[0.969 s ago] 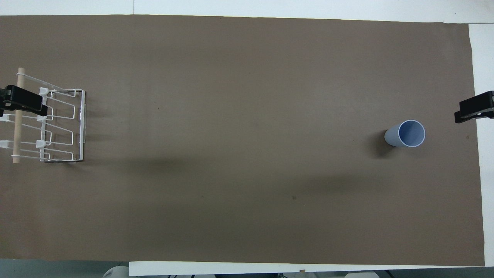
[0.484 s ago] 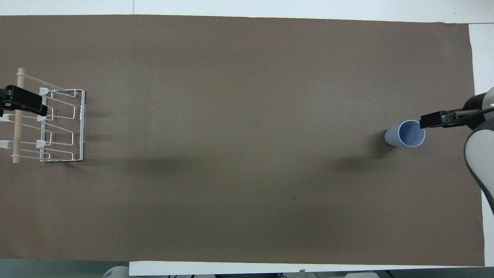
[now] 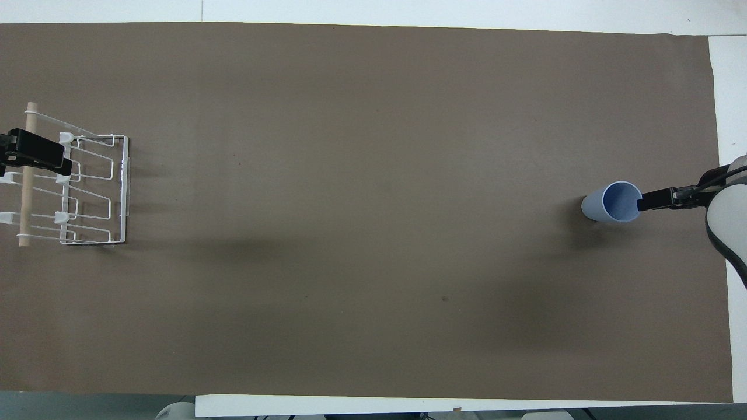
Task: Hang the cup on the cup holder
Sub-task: 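Insert the right gripper into the cup mouth and grasp it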
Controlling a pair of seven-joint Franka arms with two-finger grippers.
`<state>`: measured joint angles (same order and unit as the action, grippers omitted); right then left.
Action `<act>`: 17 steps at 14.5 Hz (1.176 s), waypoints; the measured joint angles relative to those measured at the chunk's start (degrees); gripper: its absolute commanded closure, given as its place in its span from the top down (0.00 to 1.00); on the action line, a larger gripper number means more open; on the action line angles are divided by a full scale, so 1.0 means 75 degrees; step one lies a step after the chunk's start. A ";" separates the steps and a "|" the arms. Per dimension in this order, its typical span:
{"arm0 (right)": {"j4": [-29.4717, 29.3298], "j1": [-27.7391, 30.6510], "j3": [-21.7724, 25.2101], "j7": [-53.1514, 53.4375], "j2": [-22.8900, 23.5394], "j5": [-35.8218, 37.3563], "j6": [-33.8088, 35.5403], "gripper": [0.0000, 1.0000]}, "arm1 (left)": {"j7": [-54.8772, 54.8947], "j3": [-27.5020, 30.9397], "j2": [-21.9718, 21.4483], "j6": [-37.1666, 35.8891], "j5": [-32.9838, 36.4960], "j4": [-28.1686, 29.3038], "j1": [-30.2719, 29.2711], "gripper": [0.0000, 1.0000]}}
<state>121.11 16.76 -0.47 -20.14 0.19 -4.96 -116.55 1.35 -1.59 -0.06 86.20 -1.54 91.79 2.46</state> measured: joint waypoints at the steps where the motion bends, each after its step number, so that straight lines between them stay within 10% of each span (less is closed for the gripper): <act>1: 0.0032 -0.0021 -0.0010 -0.0037 0.0125 -0.0127 -0.0176 0.98 | 0.0000 0.0000 0.0000 0.0000 0.0000 0.0000 0.0000 1.00; 5: 0.0302 -0.0318 -0.0071 -0.0069 0.0395 -0.0172 -0.0987 0.89 | 0.0000 0.0000 0.0000 0.0000 0.0000 0.0000 0.0000 1.00; 11: 0.0680 -0.0279 -0.0041 -0.0985 0.0475 -0.0172 -0.1409 0.02 | 0.0000 0.0000 0.0000 0.0000 0.0000 0.0000 0.0000 1.00; 17: 0.0246 -0.0303 -0.0068 -0.1312 0.0476 -0.0241 -0.0680 0.00 | 0.0000 0.0000 0.0000 0.0000 0.0000 0.0000 0.0000 1.00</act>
<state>122.96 14.48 -0.98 -29.98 3.76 -6.76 -121.65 1.35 -1.59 -0.06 86.20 -1.54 91.79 2.46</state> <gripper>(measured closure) 0.956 0.000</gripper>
